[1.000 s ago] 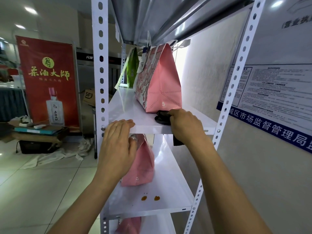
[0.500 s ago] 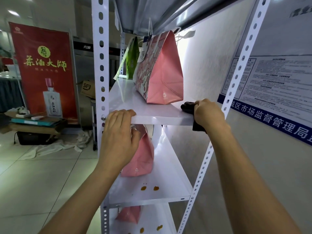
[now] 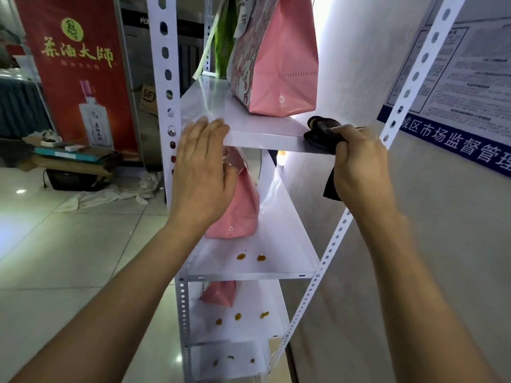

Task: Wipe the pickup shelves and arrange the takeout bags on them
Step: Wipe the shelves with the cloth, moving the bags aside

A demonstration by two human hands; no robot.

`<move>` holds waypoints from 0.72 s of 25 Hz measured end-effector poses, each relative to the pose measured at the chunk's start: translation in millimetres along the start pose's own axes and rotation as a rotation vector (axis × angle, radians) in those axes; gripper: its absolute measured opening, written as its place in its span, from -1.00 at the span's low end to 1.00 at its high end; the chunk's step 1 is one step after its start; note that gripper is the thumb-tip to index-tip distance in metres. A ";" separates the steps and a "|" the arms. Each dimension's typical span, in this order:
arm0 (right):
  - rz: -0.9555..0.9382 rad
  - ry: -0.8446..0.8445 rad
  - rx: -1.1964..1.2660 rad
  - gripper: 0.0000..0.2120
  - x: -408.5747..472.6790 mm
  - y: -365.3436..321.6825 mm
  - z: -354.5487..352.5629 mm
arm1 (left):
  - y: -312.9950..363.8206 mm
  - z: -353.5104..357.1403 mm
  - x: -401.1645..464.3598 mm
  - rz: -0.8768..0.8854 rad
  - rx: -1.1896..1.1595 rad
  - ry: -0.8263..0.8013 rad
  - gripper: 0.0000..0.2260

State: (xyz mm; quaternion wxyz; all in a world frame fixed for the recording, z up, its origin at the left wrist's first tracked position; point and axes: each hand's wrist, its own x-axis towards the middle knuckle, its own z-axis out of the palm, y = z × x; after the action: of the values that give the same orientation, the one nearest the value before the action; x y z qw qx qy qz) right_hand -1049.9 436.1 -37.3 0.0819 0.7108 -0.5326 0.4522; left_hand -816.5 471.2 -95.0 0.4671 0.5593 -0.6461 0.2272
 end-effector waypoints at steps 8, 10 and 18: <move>0.010 0.026 0.227 -0.52 -92.2 25.8 65.5 | -22.2 31.3 -92.0 -0.110 0.033 -0.179 -0.40; 0.023 -0.118 0.242 -0.54 -114.1 32.0 95.8 | -30.9 43.1 -122.9 -0.148 0.039 -0.285 -0.42; -0.060 -0.524 0.158 -0.58 -177.6 19.8 192.3 | -48.7 78.3 -229.9 -0.308 0.091 -0.759 -0.43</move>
State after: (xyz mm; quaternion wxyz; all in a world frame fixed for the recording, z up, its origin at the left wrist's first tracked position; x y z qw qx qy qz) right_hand -963.7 434.0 -285.3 -0.1008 0.8231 -0.4776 0.2903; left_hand -812.5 511.4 -339.3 0.1991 0.7135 -0.6706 -0.0392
